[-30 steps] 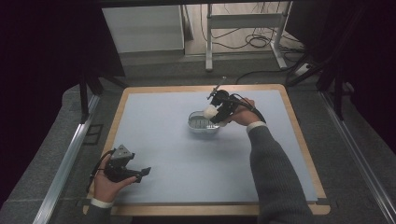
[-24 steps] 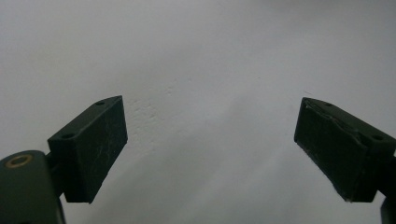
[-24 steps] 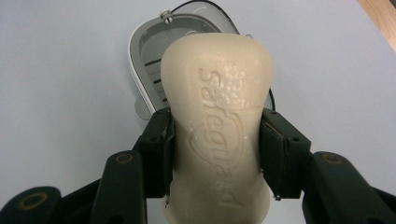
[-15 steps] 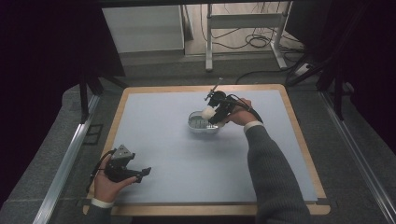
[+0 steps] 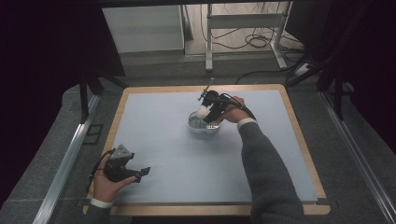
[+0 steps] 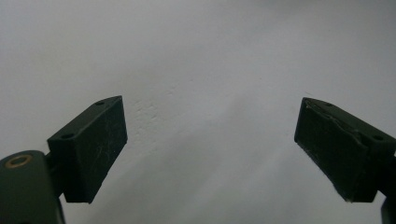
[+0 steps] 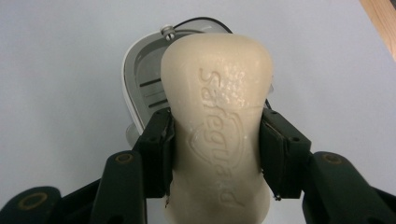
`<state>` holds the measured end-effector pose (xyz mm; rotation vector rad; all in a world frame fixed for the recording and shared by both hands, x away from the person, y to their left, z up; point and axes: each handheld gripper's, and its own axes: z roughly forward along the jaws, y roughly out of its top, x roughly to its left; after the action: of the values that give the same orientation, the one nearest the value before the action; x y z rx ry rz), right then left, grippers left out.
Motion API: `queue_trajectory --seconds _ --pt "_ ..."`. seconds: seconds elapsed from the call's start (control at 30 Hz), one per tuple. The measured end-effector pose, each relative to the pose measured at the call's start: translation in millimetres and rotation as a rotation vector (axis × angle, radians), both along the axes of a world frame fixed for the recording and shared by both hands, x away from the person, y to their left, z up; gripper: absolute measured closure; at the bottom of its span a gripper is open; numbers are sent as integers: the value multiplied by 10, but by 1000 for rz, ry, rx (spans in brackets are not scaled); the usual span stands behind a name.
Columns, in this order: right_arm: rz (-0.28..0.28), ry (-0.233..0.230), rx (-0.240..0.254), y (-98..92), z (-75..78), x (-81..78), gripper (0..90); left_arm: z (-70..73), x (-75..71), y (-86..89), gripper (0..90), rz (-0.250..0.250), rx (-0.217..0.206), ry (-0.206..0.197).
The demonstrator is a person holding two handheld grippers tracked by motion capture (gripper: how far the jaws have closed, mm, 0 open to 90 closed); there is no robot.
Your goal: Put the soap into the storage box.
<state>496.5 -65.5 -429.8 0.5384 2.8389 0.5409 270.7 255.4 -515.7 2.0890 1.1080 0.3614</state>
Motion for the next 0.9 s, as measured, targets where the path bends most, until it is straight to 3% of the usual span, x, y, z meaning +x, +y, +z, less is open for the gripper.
queue_trajectory --seconds 0.4,0.77,0.9 --pt "65 -27 -48 161 -115 -49 495 -6 2 -8 97 -3 3 2" --pt "80 -34 -120 220 -225 -52 481 -10 4 -11 97 -6 6 4" --pt "64 -38 -84 199 -200 -59 488 -9 4 -10 97 -5 6 3"
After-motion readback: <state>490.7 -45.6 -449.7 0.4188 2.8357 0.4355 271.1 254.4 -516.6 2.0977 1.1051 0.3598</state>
